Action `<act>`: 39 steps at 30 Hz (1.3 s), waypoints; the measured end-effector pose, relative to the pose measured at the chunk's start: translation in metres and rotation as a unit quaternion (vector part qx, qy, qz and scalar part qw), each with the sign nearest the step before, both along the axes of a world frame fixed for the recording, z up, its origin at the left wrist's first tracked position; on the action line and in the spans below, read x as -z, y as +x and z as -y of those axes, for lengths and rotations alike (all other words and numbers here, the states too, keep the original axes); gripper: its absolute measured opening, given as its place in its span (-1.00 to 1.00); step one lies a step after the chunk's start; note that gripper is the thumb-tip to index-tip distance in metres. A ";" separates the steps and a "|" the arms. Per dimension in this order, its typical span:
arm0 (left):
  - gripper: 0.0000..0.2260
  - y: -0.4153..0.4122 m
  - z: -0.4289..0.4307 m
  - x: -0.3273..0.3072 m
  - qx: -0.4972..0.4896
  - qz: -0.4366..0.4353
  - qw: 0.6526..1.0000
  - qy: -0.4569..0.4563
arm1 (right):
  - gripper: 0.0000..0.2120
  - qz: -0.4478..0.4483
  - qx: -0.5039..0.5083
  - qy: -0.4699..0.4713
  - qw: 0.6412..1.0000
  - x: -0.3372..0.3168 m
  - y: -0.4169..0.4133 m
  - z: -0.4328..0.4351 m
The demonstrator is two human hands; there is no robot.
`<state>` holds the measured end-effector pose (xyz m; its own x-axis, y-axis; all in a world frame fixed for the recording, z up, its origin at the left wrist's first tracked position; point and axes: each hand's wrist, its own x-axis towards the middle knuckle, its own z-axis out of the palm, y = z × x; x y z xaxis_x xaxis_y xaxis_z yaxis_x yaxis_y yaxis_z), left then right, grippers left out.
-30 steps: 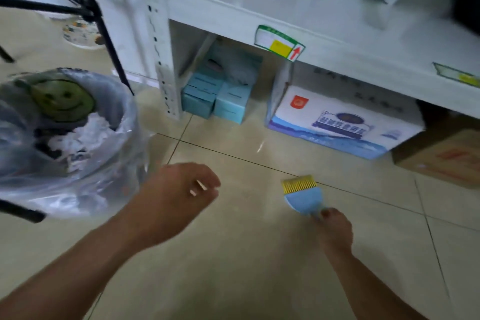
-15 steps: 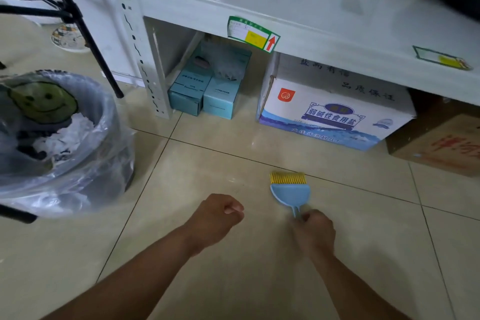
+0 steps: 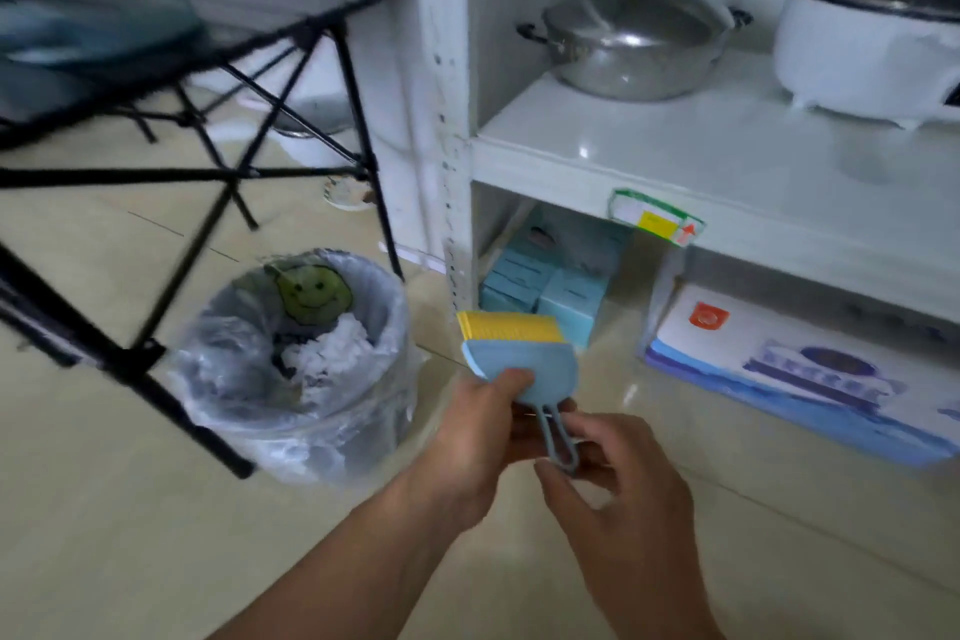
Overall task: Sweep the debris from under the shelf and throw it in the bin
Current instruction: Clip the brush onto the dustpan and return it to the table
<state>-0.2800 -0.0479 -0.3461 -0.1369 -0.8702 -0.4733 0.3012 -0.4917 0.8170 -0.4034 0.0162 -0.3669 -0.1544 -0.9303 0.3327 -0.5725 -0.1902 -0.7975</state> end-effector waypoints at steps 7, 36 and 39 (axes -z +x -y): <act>-0.64 0.067 0.011 -0.115 -0.051 -0.067 0.990 -0.111 | -0.83 -0.109 -0.083 -0.288 0.948 -0.117 0.052 0.038; -0.60 0.228 -0.002 -0.221 -0.308 -0.341 0.866 -0.198 | -0.90 -0.253 -0.303 -0.148 0.907 -0.275 0.280 0.170; -0.59 0.225 0.001 -0.221 -0.305 -0.345 0.865 -0.200 | -0.91 -0.258 -0.318 -0.123 0.904 -0.276 0.279 0.171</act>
